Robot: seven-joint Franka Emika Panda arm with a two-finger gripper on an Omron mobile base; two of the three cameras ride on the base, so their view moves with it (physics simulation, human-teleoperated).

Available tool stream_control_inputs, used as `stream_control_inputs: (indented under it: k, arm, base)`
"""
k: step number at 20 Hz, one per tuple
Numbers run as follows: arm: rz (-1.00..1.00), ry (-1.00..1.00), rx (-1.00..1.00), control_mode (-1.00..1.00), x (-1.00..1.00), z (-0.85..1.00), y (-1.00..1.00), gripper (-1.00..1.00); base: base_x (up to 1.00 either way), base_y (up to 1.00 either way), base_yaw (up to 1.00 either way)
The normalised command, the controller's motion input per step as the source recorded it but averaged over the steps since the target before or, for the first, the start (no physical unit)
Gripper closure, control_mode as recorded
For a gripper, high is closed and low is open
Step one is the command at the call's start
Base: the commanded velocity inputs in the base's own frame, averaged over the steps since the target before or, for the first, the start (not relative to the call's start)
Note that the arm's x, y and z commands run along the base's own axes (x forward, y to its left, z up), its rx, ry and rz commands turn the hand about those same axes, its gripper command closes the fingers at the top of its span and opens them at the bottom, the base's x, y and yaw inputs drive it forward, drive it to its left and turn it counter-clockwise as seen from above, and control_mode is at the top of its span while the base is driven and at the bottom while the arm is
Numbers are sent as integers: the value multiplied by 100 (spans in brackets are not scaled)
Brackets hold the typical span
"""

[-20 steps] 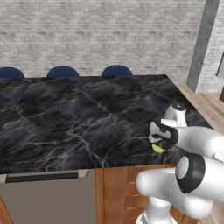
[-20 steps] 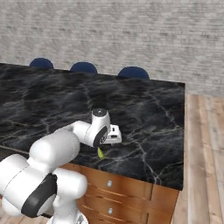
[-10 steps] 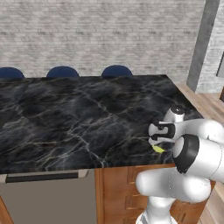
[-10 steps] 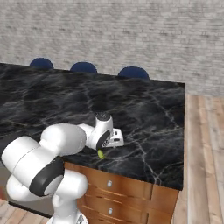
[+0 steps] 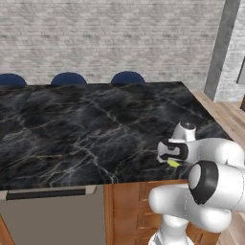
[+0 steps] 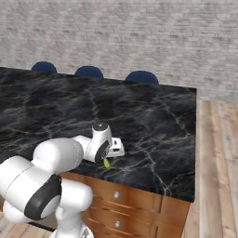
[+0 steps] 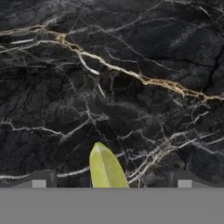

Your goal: Place the eggplant and lemon wedge inside the fridge drawer. Close the drawer after placing the vegetables.

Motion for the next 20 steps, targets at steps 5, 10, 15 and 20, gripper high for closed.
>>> stream_control_inputs:
  k: [5,10,15,20]
  arm:
    - [4,0,0,-100,16,-25,0,-100]
    - [5,0,0,-100,17,-34,0,-100]
    - [4,-1,0,-100,9,-33,-3,-100]
    - [0,-5,0,-100,-29,-34,-19,-100]
  base:
    - [0,0,0]
    - [0,0,0]
    - [0,0,0]
    - [0,0,0]
